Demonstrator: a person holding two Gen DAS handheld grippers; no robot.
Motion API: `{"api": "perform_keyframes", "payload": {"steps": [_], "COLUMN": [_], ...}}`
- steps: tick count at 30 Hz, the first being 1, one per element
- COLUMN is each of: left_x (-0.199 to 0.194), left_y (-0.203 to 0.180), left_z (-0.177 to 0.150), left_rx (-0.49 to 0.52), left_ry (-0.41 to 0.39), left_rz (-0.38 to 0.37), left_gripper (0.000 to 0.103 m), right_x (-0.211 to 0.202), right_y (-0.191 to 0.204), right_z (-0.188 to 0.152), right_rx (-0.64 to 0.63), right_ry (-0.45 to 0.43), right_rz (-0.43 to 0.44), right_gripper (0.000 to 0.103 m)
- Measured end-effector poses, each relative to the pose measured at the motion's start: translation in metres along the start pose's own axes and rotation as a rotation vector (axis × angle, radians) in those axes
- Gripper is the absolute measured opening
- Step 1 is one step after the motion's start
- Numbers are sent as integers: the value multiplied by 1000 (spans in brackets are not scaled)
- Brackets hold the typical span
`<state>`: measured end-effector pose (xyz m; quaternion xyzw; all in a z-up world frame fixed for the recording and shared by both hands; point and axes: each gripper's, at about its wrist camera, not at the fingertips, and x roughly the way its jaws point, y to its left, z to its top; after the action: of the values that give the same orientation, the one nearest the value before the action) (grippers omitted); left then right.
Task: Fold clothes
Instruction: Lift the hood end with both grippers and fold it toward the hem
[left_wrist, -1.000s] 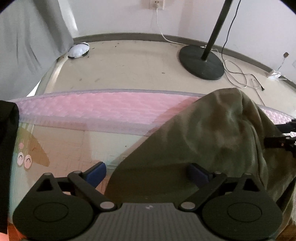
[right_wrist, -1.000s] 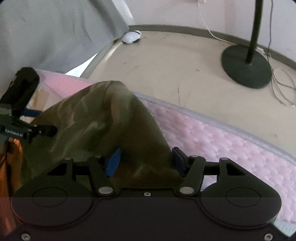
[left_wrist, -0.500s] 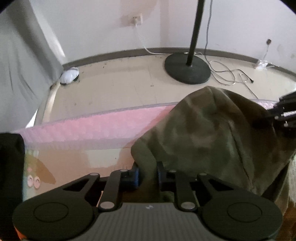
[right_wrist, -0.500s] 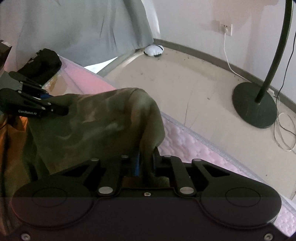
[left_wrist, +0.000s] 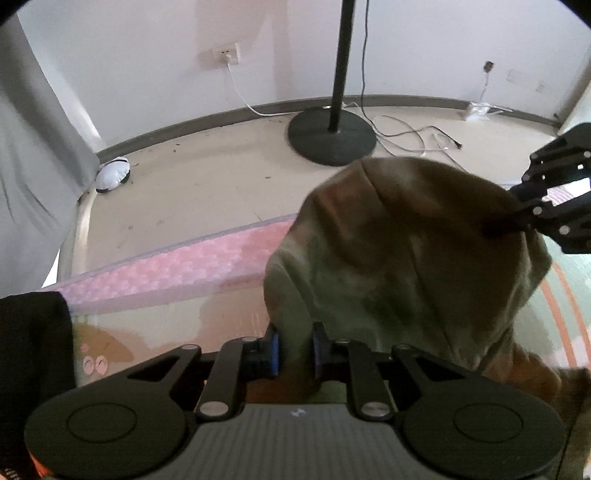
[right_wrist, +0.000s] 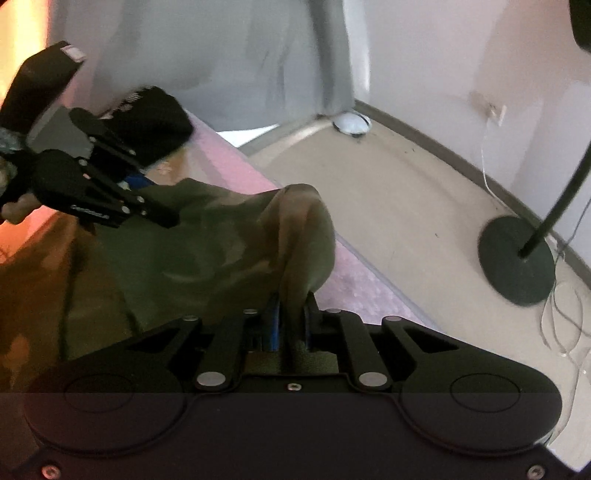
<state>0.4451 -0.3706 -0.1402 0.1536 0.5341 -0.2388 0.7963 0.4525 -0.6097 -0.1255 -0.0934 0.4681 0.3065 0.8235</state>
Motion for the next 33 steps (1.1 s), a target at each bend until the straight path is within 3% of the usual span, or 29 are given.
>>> {"api": "perform_keyframes", "payload": {"steps": [8,18,28,33], "left_x": [-38,-68,-75,-89], "left_y": [-6,-26,-22,-17], "left_z": [-39,-108,-174,-190], "left_rx": [118,251,266,247], "left_ry": [42,86,178,145], "left_rz": [-51,-112,-182,-174], "left_gripper": [18,19,21,23], "right_x": [-48,-101,-90,-86], "right_y": [59,154,235,254], "right_z": [-10,-75,-135,-159], "right_rx": [-84,-117,-214,-223], "right_ry": [3,19,143,197], "right_rz": [92,226,275,289], "right_gripper": [10,9,8,8]}}
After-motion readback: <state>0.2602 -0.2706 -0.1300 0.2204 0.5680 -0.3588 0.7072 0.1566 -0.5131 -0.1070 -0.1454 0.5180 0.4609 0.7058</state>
